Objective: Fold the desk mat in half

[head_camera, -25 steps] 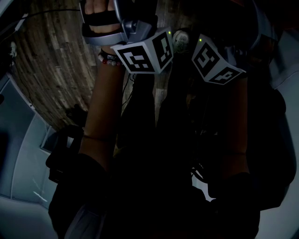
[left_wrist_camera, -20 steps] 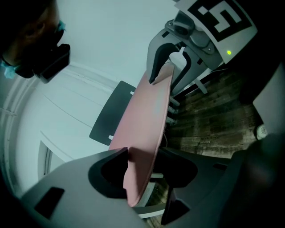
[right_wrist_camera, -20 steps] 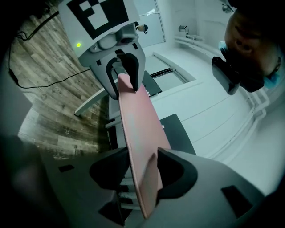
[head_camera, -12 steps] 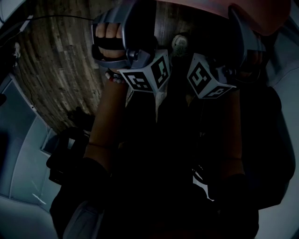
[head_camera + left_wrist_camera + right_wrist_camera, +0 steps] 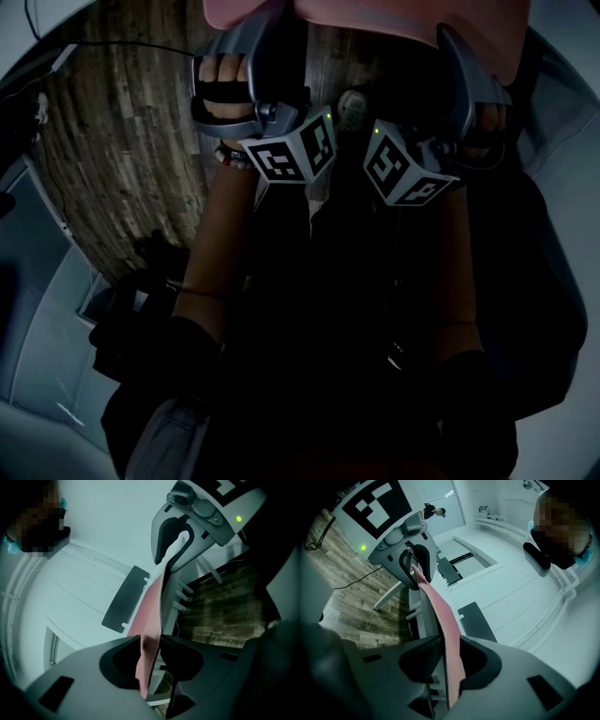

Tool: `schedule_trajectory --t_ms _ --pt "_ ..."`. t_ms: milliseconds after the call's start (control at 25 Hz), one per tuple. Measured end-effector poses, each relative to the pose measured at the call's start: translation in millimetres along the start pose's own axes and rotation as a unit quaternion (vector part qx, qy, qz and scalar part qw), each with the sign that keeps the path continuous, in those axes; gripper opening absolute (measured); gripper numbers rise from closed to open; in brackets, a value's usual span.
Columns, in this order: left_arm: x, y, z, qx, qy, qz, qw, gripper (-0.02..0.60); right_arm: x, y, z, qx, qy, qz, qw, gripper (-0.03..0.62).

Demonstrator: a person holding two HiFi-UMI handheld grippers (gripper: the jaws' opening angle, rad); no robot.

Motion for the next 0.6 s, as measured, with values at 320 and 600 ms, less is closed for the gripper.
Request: schedule_trajectory --t_ms 320,600 --pt "-9.1 -6.9 43.4 -0.027 0.005 0.023 0.9994 0.127 -4.4 -7.5 -39.7 0.009 -0.008 -0.011 1.000 0.133" --pt "-22.2 -7.9 61.4 -0.031 -0.001 0.037 0.9988 0.126 2.4 -6.1 -57.0 -0.001 -0.009 -0.016 1.000 0.130"
Point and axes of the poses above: the fingertips, and each gripper's own axes: y backward along the fingers, z to its left, x out of its underside, the point moved 4 cm from there along y, backward along the fingers, and after that the axes turned 8 degrees about z, right-handed, at the moved point
